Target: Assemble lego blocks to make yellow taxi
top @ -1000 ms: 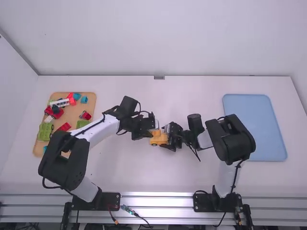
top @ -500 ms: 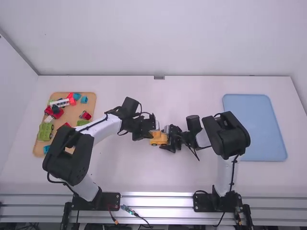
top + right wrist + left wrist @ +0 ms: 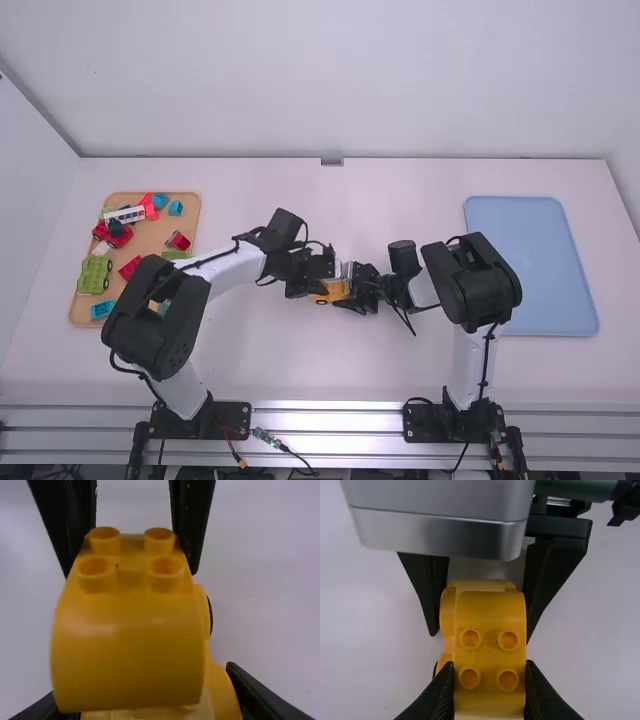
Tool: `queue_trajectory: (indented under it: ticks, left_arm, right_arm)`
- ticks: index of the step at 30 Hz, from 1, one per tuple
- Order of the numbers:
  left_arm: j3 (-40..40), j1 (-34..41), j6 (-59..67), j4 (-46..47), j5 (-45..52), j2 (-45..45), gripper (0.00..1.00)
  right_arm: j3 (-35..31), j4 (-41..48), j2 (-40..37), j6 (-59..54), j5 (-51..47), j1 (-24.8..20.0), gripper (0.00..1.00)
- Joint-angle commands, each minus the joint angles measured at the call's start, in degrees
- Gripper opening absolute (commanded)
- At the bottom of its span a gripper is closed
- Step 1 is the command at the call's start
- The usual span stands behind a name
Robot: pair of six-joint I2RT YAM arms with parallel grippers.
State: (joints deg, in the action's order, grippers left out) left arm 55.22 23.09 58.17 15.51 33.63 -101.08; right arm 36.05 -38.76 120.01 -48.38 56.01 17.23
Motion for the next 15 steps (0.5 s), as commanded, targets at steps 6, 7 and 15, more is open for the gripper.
queue_trajectory:
  ticks: [6, 7, 15]
  left_arm:
    - [-0.22, 0.28, 0.34, -0.35, -0.70, -0.74, 0.01]
    - [-0.24, 0.28, 0.30, -0.44, -0.68, -0.76, 0.01]
    - [-0.22, 0.26, -1.19, -0.76, -1.92, -1.05, 0.01]
  right_arm:
    - [-0.04, 0.23, 0.81, -2.27, 1.18, 0.00, 0.44]
    - [-0.09, 0.27, 0.81, -2.58, 1.20, -0.04, 0.44]
    - [0.04, 0.56, 0.81, -2.93, 1.42, -0.04, 0.45]
